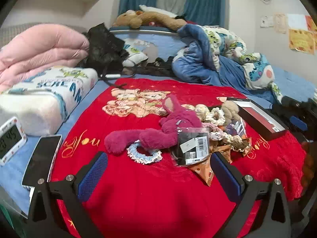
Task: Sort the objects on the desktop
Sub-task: 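Move both tools toward the pile of items on the red blanket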
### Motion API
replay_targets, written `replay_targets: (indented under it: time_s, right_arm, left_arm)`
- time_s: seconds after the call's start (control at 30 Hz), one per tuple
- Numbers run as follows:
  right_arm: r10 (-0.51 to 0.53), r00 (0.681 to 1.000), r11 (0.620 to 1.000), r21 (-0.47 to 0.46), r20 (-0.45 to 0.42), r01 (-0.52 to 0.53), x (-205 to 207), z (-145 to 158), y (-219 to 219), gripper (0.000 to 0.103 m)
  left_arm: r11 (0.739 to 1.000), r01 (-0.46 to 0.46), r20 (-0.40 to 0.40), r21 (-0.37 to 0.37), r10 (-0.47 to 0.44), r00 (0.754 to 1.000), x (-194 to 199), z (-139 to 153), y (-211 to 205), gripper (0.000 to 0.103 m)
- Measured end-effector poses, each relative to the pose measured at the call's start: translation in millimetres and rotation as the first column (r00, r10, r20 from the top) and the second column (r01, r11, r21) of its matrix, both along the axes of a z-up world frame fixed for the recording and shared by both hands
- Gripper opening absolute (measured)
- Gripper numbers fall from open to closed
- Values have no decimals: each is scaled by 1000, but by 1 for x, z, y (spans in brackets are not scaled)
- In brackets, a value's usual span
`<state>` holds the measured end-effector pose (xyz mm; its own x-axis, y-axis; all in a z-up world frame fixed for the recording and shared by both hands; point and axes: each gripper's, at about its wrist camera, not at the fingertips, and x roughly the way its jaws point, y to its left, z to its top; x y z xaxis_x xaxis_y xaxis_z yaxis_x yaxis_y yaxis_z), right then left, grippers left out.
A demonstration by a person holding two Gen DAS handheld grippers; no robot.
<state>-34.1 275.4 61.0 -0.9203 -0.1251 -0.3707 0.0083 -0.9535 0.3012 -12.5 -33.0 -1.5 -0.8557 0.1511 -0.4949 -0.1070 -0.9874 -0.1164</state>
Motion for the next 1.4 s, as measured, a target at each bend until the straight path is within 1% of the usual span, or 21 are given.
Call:
replay_targets:
  time_s: [0.13, 0.2, 0.33, 0.4, 0.53, 0.6, 0.67, 0.7, 0.77, 0.87, 0.93, 0.97, 1.0, 1.03, 1.07, 1.1, 1.17, 1.23, 1.3, 1.4]
  right_arm:
    - [21, 1000, 1000, -21, 10, -21, -3, -3, 1, 95]
    - [31, 999, 999, -25, 15, -30, -4, -4, 1, 88]
    - [57, 998, 998, -30, 20, -56, -5, -5, -2, 85]
    - [71, 997, 997, -27, 28, -70, -6, -5, -4, 79]
    - [97, 995, 995, -13, 37, -96, -8, -4, -9, 74]
    - [112, 993, 994, 0, 38, -112, -10, -3, -11, 68]
    - [116, 992, 993, 1, 51, -116, -16, 1, -13, 65]
    - [122, 991, 993, -7, 58, -122, -20, 4, -14, 62]
    - [143, 988, 990, -7, 56, -143, -28, 13, -17, 61]
    - [147, 988, 988, 41, 44, -149, -43, 30, -26, 61]
    - [153, 987, 987, 46, 42, -155, -53, 39, -29, 61]
    - [152, 988, 987, 42, 42, -154, -58, 42, -30, 65]
    - [146, 988, 988, 39, 41, -148, -63, 44, -30, 76]
    - [138, 990, 989, 39, 33, -139, -66, 44, -31, 82]
    - [139, 990, 989, 42, 17, -139, -69, 43, -31, 94]
    - [145, 989, 988, 51, 1, -145, -72, 40, -31, 102]
    - [145, 989, 987, 77, -10, -144, -75, 31, -31, 103]
    - [141, 990, 981, 135, -6, -139, -78, 18, -31, 103]
    - [128, 991, 974, 182, 34, -132, -86, 7, -30, 103]
    - [135, 984, 975, 161, 112, -152, -99, -9, -25, 103]
  left_arm:
    - [1000, 5, 14, 1, -5, 1000, -4, -2, 1, 103]
    - [1000, 13, 10, -1, -13, 1000, -4, -1, 4, 103]
    - [1000, 14, -9, -19, -14, 1000, -5, 3, 8, 103]
    - [1000, 19, -8, -22, -19, 1000, -7, 5, 9, 103]
    - [1000, 10, 7, -20, -10, 1000, -12, 5, 8, 103]
    - [1000, 16, 21, -8, -15, 1000, -16, 7, 9, 103]
    - [1000, 19, 34, 15, -20, 999, -20, 12, 12, 103]
    - [999, 25, 31, 22, -26, 999, -22, 16, 13, 103]
    - [999, 37, 28, 27, -38, 999, -28, 26, 20, 103]
    - [997, 67, 31, 26, -67, 997, -40, 41, 35, 103]
    - [997, 76, 35, 13, -77, 996, -49, 47, 46, 103]
    - [997, 78, 36, 5, -78, 996, -53, 49, 52, 103]
    - [997, 78, 40, 2, -78, 996, -56, 49, 56, 103]
    - [997, 82, 47, 3, -82, 995, -61, 48, 59, 103]
    - [996, 87, 59, 11, -87, 994, -66, 45, 62, 103]
    - [996, 87, 68, 14, -88, 994, -71, 42, 64, 103]
    - [997, 81, 99, 5, -81, 992, -81, 31, 68, 103]
    - [997, 83, 133, -7, -81, 988, -92, 17, 71, 103]
    - [996, 84, 164, -22, -79, 983, -102, 4, 75, 103]
    - [994, 93, 192, -53, -82, 978, -113, -11, 81, 103]
